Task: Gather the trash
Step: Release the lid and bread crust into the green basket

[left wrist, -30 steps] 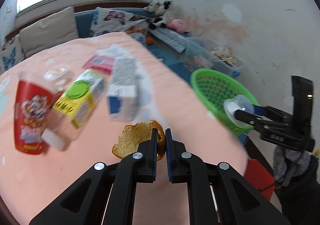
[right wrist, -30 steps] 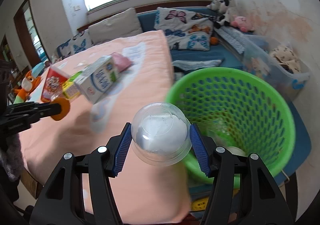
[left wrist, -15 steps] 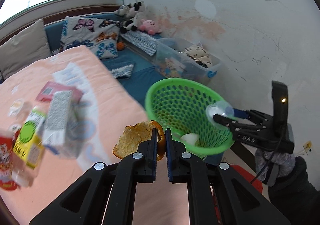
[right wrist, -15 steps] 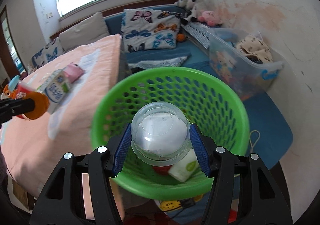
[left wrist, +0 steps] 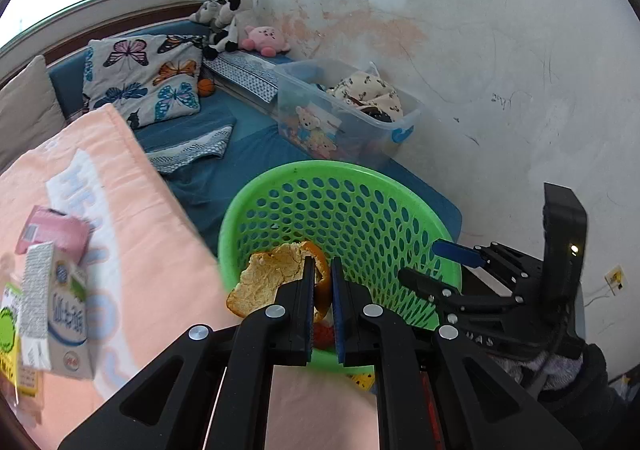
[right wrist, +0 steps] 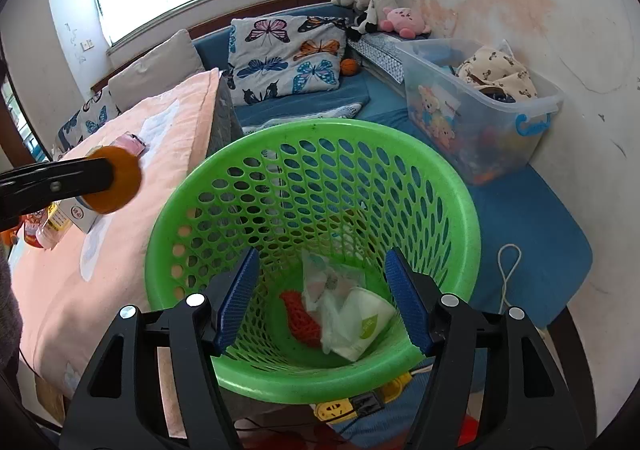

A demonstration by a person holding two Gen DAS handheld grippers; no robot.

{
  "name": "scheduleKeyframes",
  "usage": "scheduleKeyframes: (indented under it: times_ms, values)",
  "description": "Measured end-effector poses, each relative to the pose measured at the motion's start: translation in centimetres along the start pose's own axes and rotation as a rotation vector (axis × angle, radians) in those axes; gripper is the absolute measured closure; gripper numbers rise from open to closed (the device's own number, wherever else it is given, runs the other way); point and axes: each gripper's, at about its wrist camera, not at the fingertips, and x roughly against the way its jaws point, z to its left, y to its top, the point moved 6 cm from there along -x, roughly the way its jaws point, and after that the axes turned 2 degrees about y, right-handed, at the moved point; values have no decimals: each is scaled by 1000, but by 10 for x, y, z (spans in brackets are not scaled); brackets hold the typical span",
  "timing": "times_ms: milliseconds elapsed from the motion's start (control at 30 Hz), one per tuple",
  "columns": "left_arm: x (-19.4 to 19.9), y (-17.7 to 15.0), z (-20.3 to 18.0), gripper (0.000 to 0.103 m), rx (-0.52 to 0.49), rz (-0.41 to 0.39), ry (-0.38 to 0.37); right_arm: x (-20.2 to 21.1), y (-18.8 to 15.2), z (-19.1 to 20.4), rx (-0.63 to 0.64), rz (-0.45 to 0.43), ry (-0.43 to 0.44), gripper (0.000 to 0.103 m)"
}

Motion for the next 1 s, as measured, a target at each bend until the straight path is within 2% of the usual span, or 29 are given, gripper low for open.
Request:
scheduleKeyframes:
  times_ms: [367,467,567,600,633,800,1000]
  values:
    - [-34,1,-10,94,-3,67,-15,12,-4,-6,-19,-22,16,36]
    - [-34,-1,-8,84,-9,66,-7,14,-5,-6,-22,-22,17,36]
    - [-29,-2,-7,71,-12,54,-4,15,-5,-5,-25,-21,21,36]
    - [-27,-2,-5,59,-10,49,3,16,-5,-3,-24,-22,20,36]
    - [-24,-2,-4,57,-11,41,14,17,-5,-1,-22,-24,21,36]
    - [1,-8,10,56,2,1,50,25,-2,12,-5,-38,38,34]
    - [38,-25,44,56,23,-42,158,27,2,43,24,-40,68,32]
